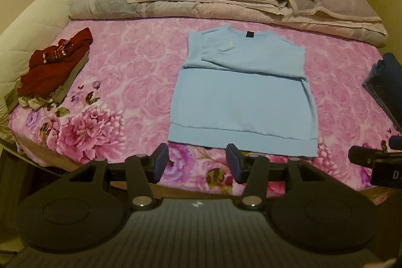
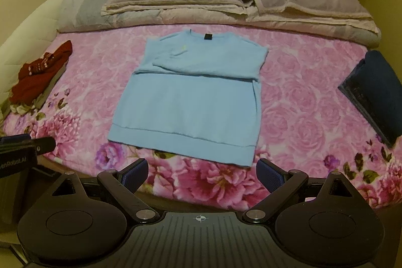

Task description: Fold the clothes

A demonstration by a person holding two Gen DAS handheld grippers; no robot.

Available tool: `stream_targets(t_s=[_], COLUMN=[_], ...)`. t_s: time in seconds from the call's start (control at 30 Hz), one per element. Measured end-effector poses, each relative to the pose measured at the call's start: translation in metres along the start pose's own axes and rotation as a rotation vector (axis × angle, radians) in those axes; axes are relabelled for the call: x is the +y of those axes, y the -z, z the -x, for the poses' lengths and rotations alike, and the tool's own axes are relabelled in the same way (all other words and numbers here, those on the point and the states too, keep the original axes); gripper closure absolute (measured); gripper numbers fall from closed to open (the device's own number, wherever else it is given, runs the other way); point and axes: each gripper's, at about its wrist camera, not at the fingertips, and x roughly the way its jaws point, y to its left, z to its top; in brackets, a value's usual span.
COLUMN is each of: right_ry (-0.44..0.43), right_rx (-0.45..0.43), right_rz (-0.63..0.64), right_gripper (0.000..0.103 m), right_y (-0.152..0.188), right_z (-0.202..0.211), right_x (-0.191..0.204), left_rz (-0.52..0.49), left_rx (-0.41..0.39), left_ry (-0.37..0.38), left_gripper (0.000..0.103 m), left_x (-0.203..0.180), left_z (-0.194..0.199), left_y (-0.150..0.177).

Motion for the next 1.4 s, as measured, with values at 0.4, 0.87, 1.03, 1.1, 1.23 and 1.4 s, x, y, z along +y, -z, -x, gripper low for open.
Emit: stream_targets(t_s=[0.4, 0.87, 1.03, 1.1, 1.23, 1.4], right_ry=[0.085, 0.065, -0.014, -0.075, -0.234, -0.375], right_rx=[0.046, 0.127, 0.122, 0.097, 0.015, -0.066], right_rz=[-0.107, -0.27, -0.379, -0.428, -0.581, -0.656], right_gripper=[0.008, 0.008, 0.008, 0.008, 0.008, 0.008], right_y=[-0.07, -0.05, -0.01, 0.005, 0.027, 0.045], right_z=[-0.075, -0.169, -0.212, -0.23, -0.257, -0.282], right_x=[0.008, -0.067, -0.129, -0.153, -0.199, -0.236], left_rz=[-0.119, 0.026, 0.192, 0.252, 0.33, 0.37], left_rx=[0.041, 0.153, 0.208, 0.207, 0.173, 0.099], left_ry=[0.097, 0.192, 0.255, 0.304, 0.39, 0.48], left_gripper=[0.054, 0.055, 0.057, 0.058, 0.059, 0.059], left_x=[0.015, 0.081, 0.123, 0.135, 0.148, 0.16], left_z=[-0.099, -0.223, -0.279, -0.298, -0.328, -0.354], left_y=[-0.093, -0.085, -0.038, -0.019, 0.005, 0.02])
